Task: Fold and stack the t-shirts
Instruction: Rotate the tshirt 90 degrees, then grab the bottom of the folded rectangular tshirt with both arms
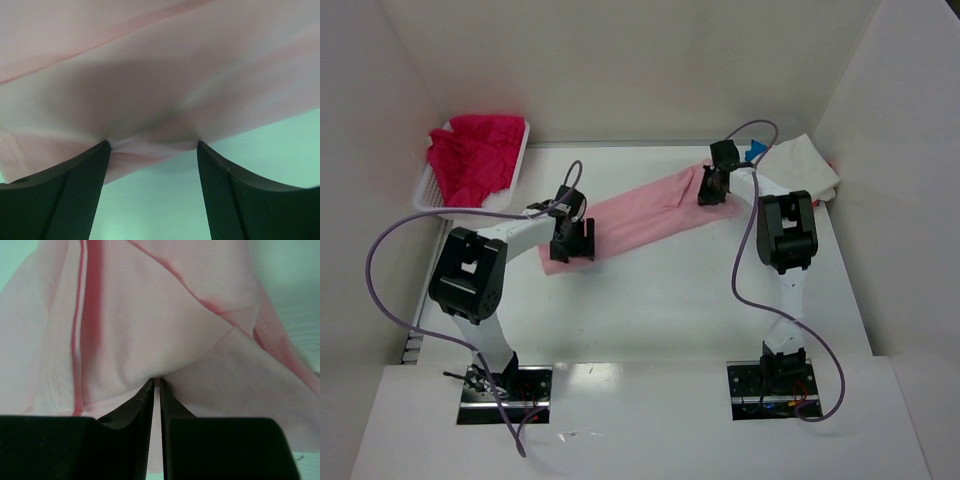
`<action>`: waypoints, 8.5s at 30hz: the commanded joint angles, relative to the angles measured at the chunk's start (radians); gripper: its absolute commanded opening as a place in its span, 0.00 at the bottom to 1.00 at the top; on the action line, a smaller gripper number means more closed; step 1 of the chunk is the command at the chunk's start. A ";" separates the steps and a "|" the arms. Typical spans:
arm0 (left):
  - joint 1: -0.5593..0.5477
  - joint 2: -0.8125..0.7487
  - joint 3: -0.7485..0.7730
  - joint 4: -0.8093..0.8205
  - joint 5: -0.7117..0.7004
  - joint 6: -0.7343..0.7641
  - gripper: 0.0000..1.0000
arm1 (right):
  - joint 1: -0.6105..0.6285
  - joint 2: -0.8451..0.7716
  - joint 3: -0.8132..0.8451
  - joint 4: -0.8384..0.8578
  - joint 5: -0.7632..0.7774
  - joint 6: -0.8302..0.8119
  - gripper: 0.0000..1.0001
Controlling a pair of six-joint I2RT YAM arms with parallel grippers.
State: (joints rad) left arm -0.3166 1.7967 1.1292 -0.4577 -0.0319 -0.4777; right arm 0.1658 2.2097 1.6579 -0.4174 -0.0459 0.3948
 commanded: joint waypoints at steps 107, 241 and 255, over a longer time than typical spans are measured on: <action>-0.001 0.159 0.515 0.165 0.205 0.029 0.80 | 0.274 -0.568 -0.438 0.130 -0.184 0.102 0.14; -0.044 -0.478 -0.167 -0.020 0.337 -0.197 0.88 | 0.485 -0.677 -0.735 -0.087 -0.215 0.107 0.60; -0.139 -0.788 -0.481 -0.111 0.357 -0.409 0.84 | 0.561 -0.792 -0.944 0.077 -0.341 0.281 0.62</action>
State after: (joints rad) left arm -0.4527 1.0992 0.6932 -0.5558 0.3018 -0.8017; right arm 0.6693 1.4704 0.7521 -0.4463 -0.3438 0.5963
